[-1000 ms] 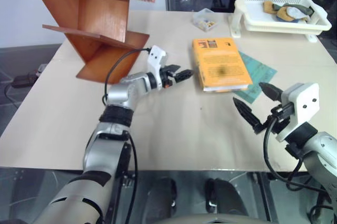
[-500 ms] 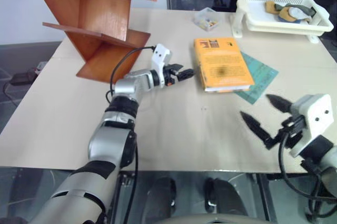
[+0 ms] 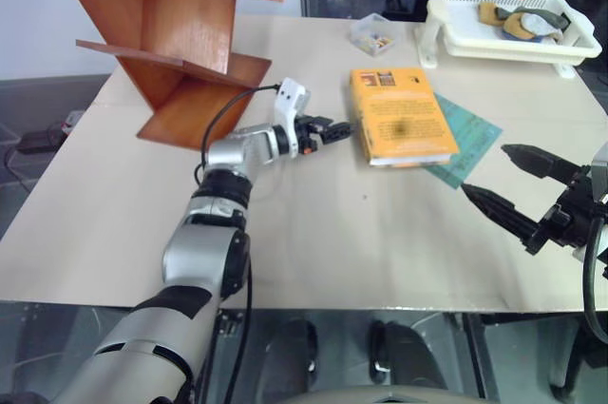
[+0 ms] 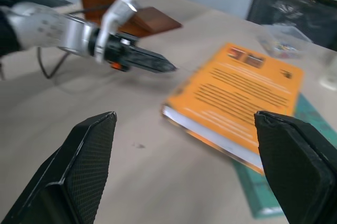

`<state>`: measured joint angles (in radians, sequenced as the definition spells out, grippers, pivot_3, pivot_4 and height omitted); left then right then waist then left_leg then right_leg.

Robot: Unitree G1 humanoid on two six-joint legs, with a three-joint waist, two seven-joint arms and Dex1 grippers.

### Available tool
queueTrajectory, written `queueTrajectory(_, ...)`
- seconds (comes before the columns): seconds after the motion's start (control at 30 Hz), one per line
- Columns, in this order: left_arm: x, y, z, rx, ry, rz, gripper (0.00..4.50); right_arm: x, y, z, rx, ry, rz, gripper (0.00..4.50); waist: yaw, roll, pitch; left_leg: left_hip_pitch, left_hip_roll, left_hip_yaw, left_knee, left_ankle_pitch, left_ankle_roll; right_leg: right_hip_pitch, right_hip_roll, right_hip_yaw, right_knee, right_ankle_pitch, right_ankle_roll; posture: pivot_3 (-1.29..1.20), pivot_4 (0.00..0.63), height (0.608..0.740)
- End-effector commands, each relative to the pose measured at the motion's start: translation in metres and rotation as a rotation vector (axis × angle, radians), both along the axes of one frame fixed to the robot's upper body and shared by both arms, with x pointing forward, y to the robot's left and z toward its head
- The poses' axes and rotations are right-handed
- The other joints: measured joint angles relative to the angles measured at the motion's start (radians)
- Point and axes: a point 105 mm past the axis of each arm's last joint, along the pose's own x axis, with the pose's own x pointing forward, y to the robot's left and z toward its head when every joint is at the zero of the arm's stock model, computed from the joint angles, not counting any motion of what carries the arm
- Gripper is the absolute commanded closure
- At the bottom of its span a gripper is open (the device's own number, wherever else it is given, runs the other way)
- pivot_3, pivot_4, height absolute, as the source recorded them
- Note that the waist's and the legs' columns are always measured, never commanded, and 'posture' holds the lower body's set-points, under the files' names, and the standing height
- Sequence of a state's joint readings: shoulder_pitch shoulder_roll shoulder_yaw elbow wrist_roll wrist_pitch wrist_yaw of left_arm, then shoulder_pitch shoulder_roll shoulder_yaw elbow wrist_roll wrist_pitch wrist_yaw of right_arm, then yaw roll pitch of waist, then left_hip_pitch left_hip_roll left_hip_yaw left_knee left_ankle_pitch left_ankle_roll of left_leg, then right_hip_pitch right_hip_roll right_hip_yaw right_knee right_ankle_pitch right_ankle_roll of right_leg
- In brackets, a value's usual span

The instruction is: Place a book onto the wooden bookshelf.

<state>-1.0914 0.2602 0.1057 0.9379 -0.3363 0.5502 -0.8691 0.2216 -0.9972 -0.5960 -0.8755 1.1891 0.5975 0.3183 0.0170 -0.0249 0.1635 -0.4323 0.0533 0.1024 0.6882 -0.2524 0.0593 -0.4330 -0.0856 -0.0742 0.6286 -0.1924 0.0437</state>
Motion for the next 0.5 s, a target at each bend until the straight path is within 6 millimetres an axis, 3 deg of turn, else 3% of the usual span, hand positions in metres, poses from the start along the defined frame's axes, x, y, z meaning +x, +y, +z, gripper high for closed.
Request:
queueTrajectory(0.03, 0.004, -0.009, 0.023, -0.073, 0.012, 0.003, 0.0, -0.001, 0.006, 0.007, -0.013, -0.034, 0.014, 0.19, 0.001, 0.0, 0.0, 0.0, 0.0, 0.0, 0.0, 0.0, 0.0, 0.0, 0.0, 0.0, 0.0, 0.0, 0.001, 0.0, 0.15, 0.74)
queueTrajectory(0.13, 0.004, -0.019, 0.012, -0.091, 0.129, 0.01, 0.0, 0.002, 0.009, 0.007, -0.01, -0.047, 0.014, 0.19, 0.001, -0.001, 0.0, 0.001, 0.0, -0.001, 0.0, 0.0, 0.0, 0.001, 0.0, -0.001, 0.0, -0.002, 0.003, 0.0, 0.15, 0.74)
queueTrajectory(0.33, 0.003, -0.052, 0.012, -0.282, 0.377, 0.054, 0.0, 0.008, 0.017, 0.005, -0.02, -0.059, 0.014, 0.19, -0.001, -0.002, 0.001, 0.0, -0.001, -0.002, 0.0, 0.0, 0.0, 0.001, 0.0, -0.002, 0.0, 0.0, 0.0, 0.0, 0.15, 0.74)
queueTrajectory(0.5, 0.005, -0.065, 0.013, -0.391, 0.46, 0.096, 0.0, 0.01, 0.02, 0.004, -0.029, -0.064, 0.009, 0.19, -0.002, -0.002, 0.001, 0.0, -0.001, -0.002, 0.0, 0.0, 0.0, 0.001, 0.0, -0.002, 0.0, 0.0, 0.0, 0.0, 0.15, 0.74)
